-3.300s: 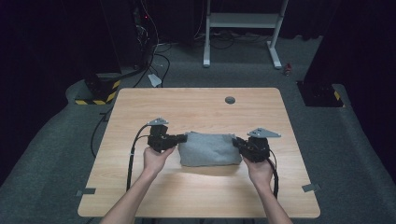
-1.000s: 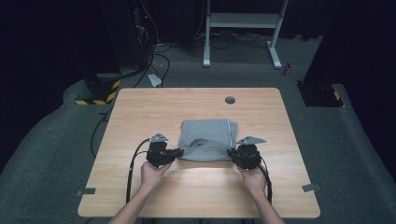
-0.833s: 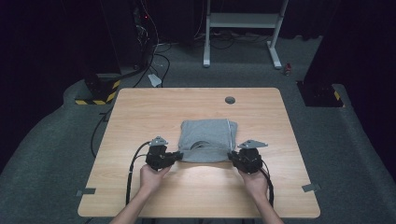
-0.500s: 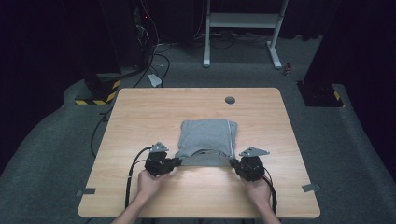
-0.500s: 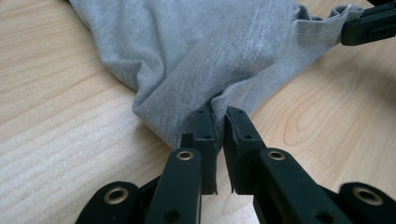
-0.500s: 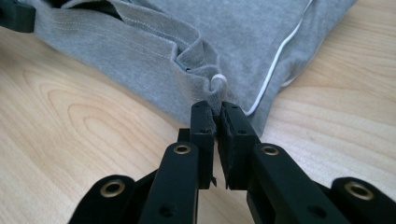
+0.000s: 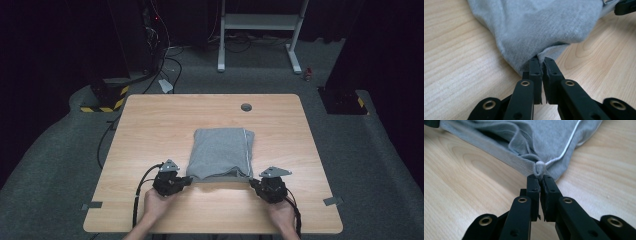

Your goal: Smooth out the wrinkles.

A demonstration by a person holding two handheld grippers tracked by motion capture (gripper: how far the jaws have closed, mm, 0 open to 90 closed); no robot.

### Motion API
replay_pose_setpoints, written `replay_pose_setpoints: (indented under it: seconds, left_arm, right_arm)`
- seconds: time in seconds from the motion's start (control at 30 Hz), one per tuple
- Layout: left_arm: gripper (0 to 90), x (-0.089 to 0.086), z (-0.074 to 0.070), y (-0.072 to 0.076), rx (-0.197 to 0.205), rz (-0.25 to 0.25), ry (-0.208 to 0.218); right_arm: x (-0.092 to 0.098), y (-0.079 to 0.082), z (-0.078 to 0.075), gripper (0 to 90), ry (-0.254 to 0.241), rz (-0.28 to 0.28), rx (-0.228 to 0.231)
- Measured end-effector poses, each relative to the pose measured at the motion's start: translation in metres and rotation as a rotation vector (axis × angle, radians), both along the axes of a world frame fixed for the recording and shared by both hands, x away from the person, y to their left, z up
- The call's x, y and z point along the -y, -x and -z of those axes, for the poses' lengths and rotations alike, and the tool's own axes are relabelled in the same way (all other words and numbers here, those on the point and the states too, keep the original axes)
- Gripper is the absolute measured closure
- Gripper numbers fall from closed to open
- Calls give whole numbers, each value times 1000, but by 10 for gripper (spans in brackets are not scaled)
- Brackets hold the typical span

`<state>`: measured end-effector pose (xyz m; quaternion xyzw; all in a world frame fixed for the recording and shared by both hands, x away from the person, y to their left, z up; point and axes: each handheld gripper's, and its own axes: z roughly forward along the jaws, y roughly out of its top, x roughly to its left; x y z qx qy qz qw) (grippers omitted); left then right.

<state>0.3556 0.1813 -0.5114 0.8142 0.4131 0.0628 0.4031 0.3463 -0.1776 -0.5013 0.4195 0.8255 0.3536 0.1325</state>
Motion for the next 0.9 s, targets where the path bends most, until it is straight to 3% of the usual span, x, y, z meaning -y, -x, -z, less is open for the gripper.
replay_pose_setpoints:
  seconds: [0.47, 0.63, 0.77, 0.9]
  left_arm:
    - [838, -12, 6, 14, -6, -8, 3]
    - [842, -21, 8, 19, -10, -18, 15]
    - [846, -25, 4, 23, 1, -38, 44]
    - [768, -13, -2, 24, 32, 5, 36]
  right_arm:
    - [6, 18, 8, 823, 4, -7, -28]
    - [9, 27, 5, 814, 30, 10, 3]
    - [14, 26, 1, 816, 24, 41, 19]
    - [5, 25, -5, 792, 10, 28, 49]
